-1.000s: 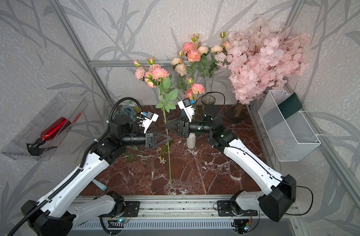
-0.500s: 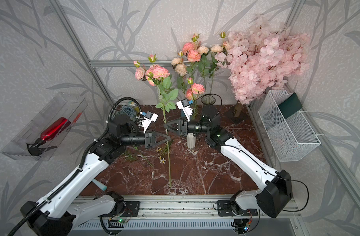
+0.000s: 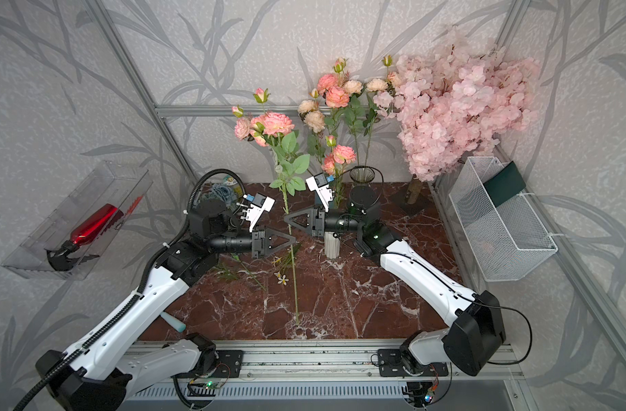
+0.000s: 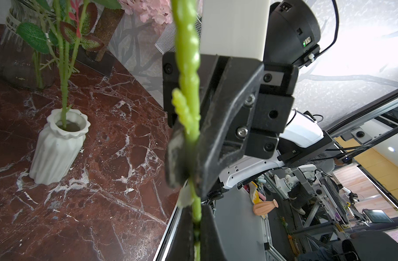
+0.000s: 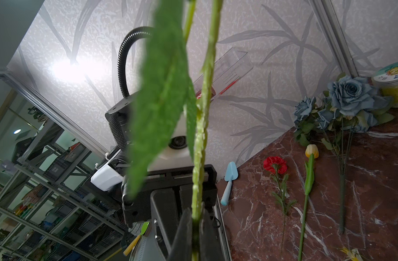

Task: Place the pink flowers into the vase
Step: Pick up the flower at the center of the board, then place the flower in the vase.

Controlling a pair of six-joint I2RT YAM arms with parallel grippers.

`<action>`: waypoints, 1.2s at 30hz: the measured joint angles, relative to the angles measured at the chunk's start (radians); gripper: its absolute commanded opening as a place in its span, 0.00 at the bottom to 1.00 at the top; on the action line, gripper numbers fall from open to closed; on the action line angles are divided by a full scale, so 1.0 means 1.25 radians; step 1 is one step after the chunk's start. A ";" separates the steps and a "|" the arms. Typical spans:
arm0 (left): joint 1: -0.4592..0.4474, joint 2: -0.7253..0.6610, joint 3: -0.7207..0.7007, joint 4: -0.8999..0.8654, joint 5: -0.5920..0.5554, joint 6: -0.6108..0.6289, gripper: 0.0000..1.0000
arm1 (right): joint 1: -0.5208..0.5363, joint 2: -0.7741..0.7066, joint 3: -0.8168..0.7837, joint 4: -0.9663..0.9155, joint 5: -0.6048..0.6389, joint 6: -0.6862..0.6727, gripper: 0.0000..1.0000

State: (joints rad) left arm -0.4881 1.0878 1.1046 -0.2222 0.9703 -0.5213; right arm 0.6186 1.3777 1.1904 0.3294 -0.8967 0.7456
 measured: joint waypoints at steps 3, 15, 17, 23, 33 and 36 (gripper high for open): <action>-0.001 0.000 0.002 -0.015 -0.010 0.010 0.30 | 0.000 -0.023 -0.018 -0.011 0.008 -0.020 0.00; 0.006 -0.005 0.094 -0.208 -0.247 0.092 0.43 | 0.009 -0.164 0.006 -0.200 0.139 -0.233 0.00; 0.024 -0.004 0.103 -0.243 -0.297 0.100 0.42 | 0.025 -0.185 0.015 -0.243 0.186 -0.280 0.00; 0.149 0.001 0.080 -0.271 -0.340 0.081 0.42 | 0.113 -0.233 0.024 -0.333 0.345 -0.410 0.00; 0.283 0.013 0.025 -0.260 -0.396 0.016 0.42 | 0.196 -0.315 -0.027 -0.342 0.629 -0.558 0.00; 0.316 0.014 -0.003 -0.245 -0.395 -0.004 0.42 | 0.208 -0.341 -0.064 -0.322 0.702 -0.586 0.00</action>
State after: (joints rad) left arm -0.0925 1.1049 1.1007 -0.5285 0.4763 -0.5259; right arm 0.8791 0.9516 1.1099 -0.0727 -0.0196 0.0128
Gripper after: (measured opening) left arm 0.423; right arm 0.068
